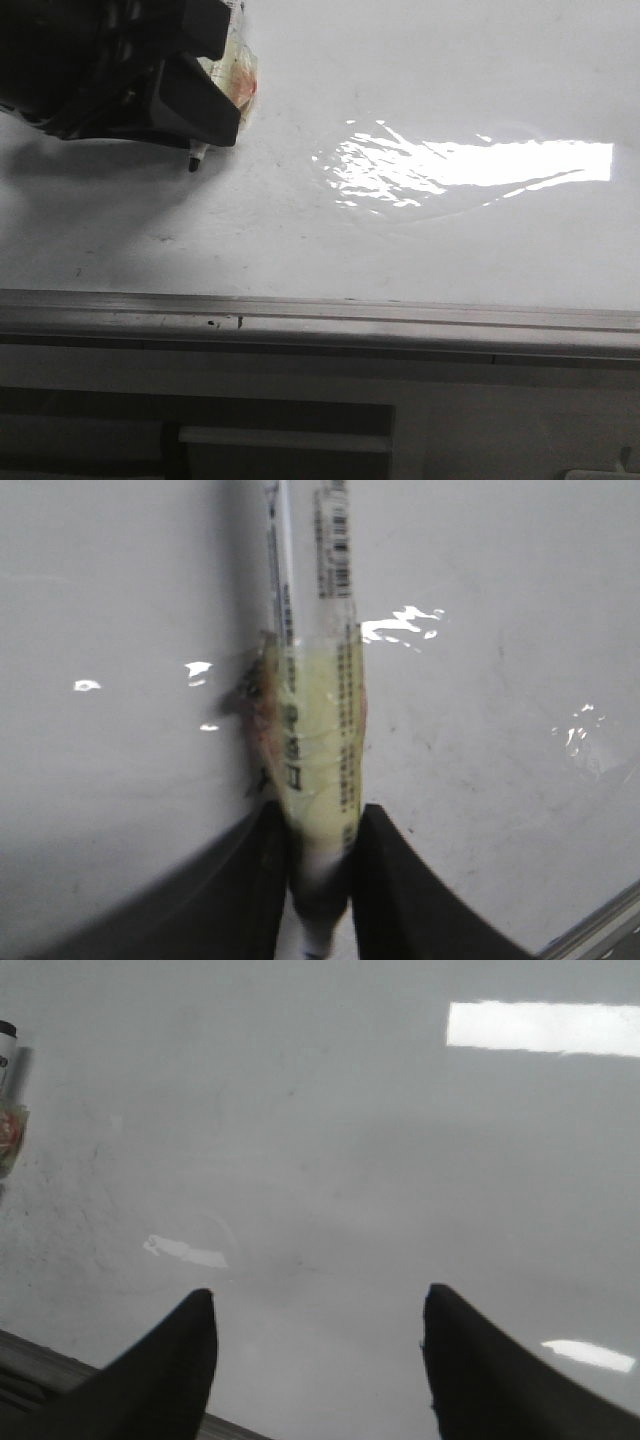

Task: Write number 5 on whiteboard

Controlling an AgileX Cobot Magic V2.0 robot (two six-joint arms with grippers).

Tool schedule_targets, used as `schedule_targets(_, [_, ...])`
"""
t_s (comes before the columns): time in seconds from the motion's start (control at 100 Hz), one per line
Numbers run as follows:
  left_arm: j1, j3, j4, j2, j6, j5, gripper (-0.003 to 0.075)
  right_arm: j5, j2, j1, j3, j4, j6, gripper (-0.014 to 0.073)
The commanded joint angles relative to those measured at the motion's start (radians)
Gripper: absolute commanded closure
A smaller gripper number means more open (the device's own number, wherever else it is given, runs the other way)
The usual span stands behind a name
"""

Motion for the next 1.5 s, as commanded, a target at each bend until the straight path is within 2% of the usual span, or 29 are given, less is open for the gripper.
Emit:
schedule_targets(0.0, [0.0,-0.02,-0.007,0.004,0.0,-0.052,0.0738,-0.074,0.019,0.0,-0.033,0.0,-0.01,0.0188])
schedule_targets(0.27, [0.0,-0.02,0.001,-0.028,0.0,0.015,0.0741,-0.048,0.019,0.0,-0.033,0.009,-0.01,0.0188])
schedule_targets(0.43, [0.0,-0.02,0.114,-0.111,0.0,0.115,0.0741,0.031,0.019,0.0,-0.035,0.043,-0.03,0.0188])
schedule_targets(0.49, [0.0,-0.02,0.175,-0.152,0.002,0.152,0.0741,0.053,0.019,0.0,-0.035,0.094,-0.112,0.0188])
schedule_targets(0.59, [0.0,-0.02,0.265,-0.218,0.012,0.222,0.0741,0.06,0.021,0.0,-0.035,0.26,-0.297,0.0188])
schedule_targets(0.77, [0.0,-0.02,0.284,-0.325,0.233,0.346,0.0741,0.109,0.097,0.004,-0.035,0.532,-0.592,0.0188])
schedule_targets(0.89, [0.0,-0.02,0.282,-0.363,0.325,0.424,0.0741,0.107,0.163,0.057,-0.035,0.633,-0.71,0.0188])
schedule_targets(1.12, [-0.003,-0.02,0.28,-0.368,0.456,0.472,0.0741,0.096,0.316,0.209,-0.039,0.637,-0.837,0.0188])
schedule_targets(1.26, [-0.031,-0.02,0.28,-0.368,0.493,0.481,0.0741,0.046,0.429,0.313,-0.069,0.637,-0.881,0.0188])
schedule_targets(1.49, [-0.116,-0.02,0.298,-0.368,0.551,0.481,0.0741,-0.045,0.627,0.479,-0.208,0.637,-0.883,0.0188])
